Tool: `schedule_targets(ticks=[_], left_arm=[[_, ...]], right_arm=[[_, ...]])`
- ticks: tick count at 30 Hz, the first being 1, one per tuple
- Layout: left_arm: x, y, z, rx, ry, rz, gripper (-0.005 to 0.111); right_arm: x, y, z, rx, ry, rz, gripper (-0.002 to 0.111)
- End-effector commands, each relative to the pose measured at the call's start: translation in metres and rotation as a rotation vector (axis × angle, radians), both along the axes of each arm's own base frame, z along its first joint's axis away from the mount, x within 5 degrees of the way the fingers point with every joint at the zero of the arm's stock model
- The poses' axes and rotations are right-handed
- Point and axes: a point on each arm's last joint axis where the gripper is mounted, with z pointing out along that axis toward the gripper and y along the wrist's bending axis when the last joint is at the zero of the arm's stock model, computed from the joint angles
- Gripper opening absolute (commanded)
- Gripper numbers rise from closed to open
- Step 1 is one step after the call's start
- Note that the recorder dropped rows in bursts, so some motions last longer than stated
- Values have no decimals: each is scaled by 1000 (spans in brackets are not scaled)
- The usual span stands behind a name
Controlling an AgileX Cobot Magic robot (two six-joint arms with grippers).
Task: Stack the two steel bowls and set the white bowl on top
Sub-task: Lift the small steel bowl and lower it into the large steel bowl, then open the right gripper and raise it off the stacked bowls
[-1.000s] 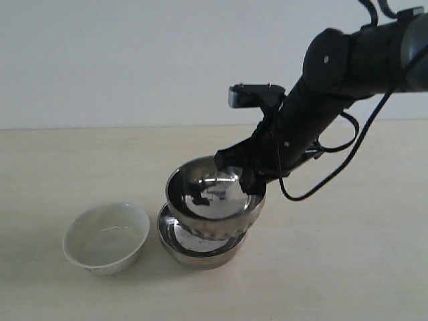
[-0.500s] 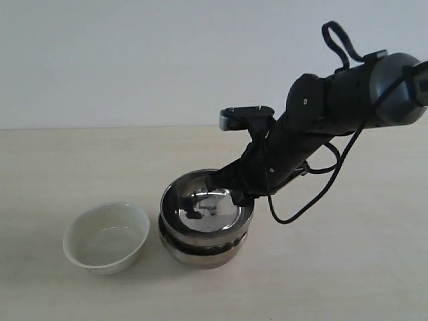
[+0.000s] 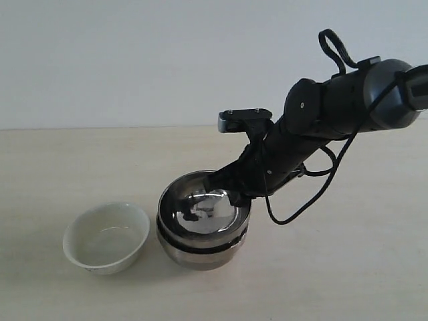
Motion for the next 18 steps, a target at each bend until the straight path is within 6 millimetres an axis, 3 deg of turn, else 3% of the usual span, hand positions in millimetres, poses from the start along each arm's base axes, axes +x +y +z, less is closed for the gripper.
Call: schedule_targets(ticks=[1, 3, 4, 9, 11, 12, 14, 18], left_arm=[[0, 0, 0, -5, -7, -3, 4], [0, 0, 0, -5, -7, -3, 4], [0, 0, 0, -5, -7, -3, 4], [0, 0, 0, -5, -7, -3, 4], [0, 0, 0, -5, -7, -3, 4], [0, 0, 0, -5, -7, -3, 4], [0, 0, 0, -5, -7, -3, 4], [0, 0, 0, -5, -7, -3, 4]], right_arm=[[0, 4, 10, 35, 6, 5, 27], [0, 6, 14, 40, 28, 15, 47], [0, 6, 16, 41, 30, 19, 50], [-1, 4, 37, 67, -49, 26, 51], [-5, 2, 59, 88, -105, 38, 42], [-9, -1, 71, 88, -131, 52, 27], [-14, -2, 76, 72, -129, 93, -1], [-15, -6, 59, 57, -143, 68, 0]])
